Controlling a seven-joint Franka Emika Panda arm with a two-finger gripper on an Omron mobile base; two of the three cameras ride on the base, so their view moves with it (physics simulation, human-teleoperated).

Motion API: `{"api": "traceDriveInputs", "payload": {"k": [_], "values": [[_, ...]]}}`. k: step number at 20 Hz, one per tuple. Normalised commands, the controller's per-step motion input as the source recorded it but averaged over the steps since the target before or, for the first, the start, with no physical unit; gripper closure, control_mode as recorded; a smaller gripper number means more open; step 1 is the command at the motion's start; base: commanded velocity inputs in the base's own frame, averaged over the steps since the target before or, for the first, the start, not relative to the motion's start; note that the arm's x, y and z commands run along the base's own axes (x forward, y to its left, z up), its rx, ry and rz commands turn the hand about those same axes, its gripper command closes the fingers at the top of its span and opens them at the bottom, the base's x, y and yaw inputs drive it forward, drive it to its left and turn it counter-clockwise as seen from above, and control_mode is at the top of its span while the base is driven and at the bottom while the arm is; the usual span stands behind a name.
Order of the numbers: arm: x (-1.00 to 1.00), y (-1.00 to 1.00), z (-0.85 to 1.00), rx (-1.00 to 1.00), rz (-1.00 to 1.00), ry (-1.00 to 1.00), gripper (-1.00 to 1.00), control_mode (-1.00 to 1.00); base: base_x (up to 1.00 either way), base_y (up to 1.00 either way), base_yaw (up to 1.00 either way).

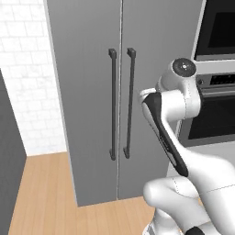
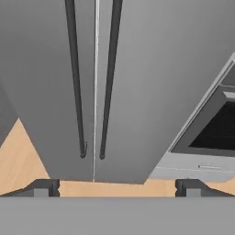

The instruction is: Grab a lemon wedge from the fridge and one ice cube from the ice bowl, and put them in the glass of lemonade.

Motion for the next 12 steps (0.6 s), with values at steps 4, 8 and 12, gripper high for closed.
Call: {"api": "traceDriveInputs", "payload": {"k": [4, 8, 12], "values": [[0.14, -0.01, 0.0, 0.0, 0.0, -0.02, -1.0, -1.0, 0.0, 0.0, 0.0], [0.85, 0.09, 0.0, 0.19, -0.04, -0.02, -1.0, -1.0, 0.0, 0.0, 0.0], [1.0, 0.0, 0.0, 0.27, 0.0, 0.01, -1.0, -1.0, 0.0, 0.0, 0.0]]}}
